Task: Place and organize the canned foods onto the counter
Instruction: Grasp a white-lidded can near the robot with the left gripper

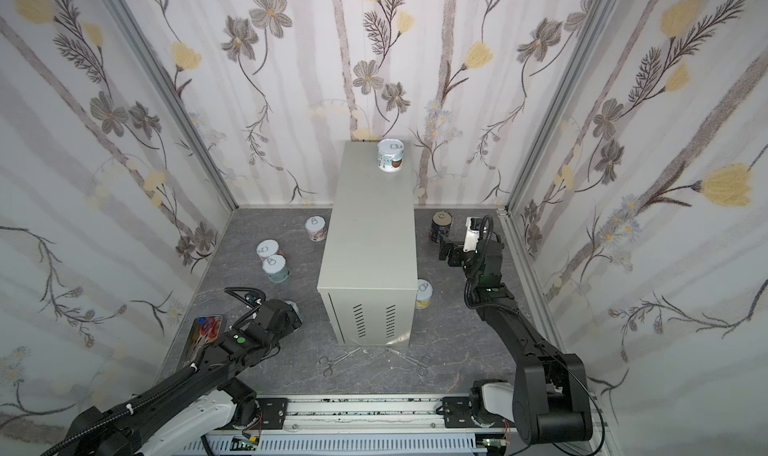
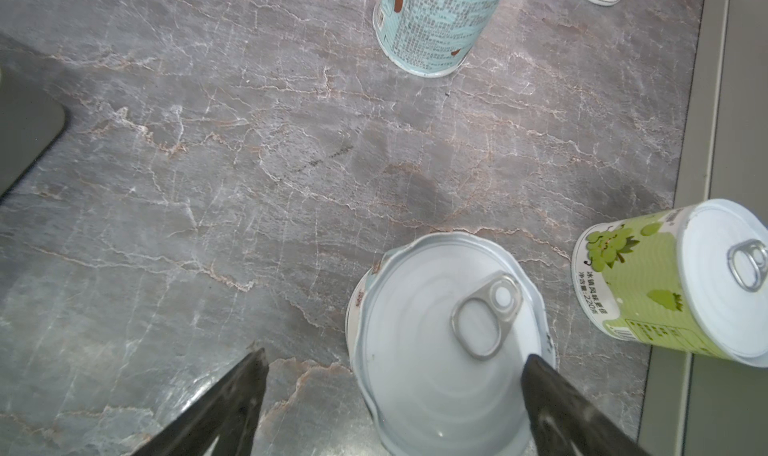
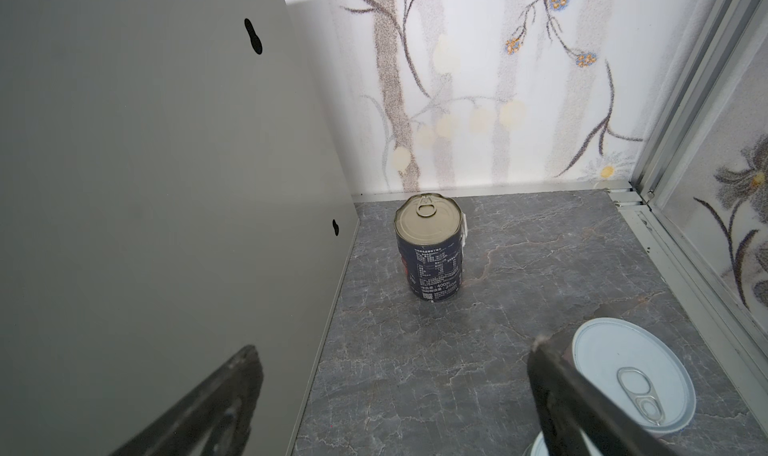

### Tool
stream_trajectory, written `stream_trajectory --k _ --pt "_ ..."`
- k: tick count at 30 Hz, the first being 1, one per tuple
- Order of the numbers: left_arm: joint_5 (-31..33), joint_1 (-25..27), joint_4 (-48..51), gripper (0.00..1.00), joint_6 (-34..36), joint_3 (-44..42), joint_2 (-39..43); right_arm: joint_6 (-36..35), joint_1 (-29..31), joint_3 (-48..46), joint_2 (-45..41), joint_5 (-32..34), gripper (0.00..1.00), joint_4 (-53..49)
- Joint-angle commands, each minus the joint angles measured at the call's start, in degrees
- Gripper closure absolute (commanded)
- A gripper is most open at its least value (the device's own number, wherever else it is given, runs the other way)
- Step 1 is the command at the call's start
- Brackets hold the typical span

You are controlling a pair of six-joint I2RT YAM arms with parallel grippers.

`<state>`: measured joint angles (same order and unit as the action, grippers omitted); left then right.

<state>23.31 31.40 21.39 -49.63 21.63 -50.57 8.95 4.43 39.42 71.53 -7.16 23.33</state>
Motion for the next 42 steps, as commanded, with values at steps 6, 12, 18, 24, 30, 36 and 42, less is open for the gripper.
stream_trajectory --k 6,12,18,24,30,36,42 --pt "0.69 0.06 -2.03 0.05 4.36 -0.85 5.66 0.4 -0.03 -0.27 0.36 -1.05 0.0 2.59" --pt "0.67 0.07 -3.27 0.04 5.01 -1.07 8.58 0.43 -0.03 -0.31 0.63 -1.28 0.0 2.57" --pt "-0.14 0.06 -4.35 0.02 5.88 0.56 3.41 0.36 -0.03 -0.34 0.55 -1.28 0.0 2.5" --pt "-0.98 0.07 -7.08 0.02 7.67 2.16 -2.37 0.19 -0.05 -0.5 0.19 -1.09 0.0 2.19" --pt "-2.02 0.07 -8.14 0.01 8.32 3.02 -6.38 0.1 -0.12 -0.66 0.29 -0.93 0.0 2.31" --pt "-1.87 0.07 -8.56 0.01 6.53 2.99 -9.94 0.01 -0.21 -0.66 0.5 -0.76 0.0 2.41" --pt "-1.69 0.07 -10.0 0.02 6.38 2.98 -13.27 0.11 -0.29 -1.61 0.94 -0.58 0.0 3.46"
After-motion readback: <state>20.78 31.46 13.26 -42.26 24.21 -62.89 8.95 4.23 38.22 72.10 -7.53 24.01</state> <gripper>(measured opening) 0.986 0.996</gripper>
